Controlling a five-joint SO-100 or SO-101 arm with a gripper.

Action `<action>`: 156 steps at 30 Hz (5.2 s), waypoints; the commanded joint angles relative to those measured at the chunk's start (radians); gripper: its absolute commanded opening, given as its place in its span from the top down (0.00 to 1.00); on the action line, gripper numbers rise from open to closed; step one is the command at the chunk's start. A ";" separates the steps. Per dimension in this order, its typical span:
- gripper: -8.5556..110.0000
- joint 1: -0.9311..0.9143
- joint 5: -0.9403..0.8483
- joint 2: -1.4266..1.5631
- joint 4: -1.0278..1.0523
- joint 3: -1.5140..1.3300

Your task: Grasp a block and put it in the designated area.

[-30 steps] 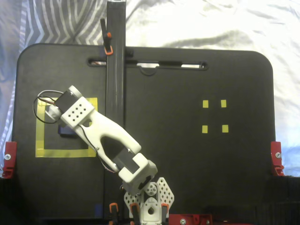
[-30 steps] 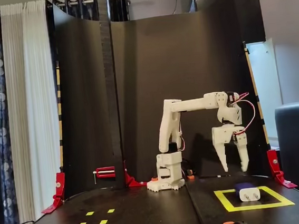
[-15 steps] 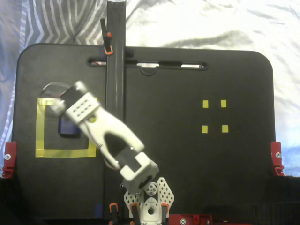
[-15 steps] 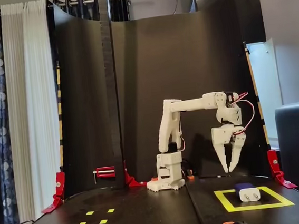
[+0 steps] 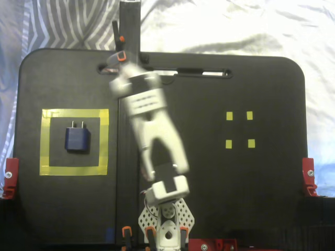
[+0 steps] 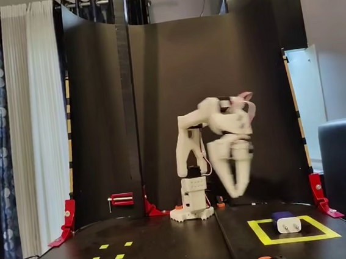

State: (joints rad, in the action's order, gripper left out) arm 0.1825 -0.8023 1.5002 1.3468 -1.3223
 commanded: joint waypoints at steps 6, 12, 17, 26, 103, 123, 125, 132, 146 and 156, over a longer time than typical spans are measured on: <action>0.93 -0.209 -0.006 0.141 -0.146 -0.006; 0.93 -0.281 0.028 0.330 -0.371 -0.256; 0.93 -0.290 0.080 0.489 -0.528 -0.469; 0.93 -0.284 0.270 0.690 -0.696 -0.689; 0.93 -0.132 0.696 1.809 -0.586 -1.821; 0.93 -0.130 0.696 1.809 -0.586 -1.821; 0.93 -0.130 0.696 1.809 -0.586 -1.821; 0.93 -0.130 0.696 1.809 -0.586 -1.821; 0.93 -0.130 0.696 1.809 -0.586 -1.821; 0.93 -0.130 0.696 1.809 -0.586 -1.821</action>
State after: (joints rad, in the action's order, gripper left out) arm 0.0583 -0.1043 3.3011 0.7609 -3.1355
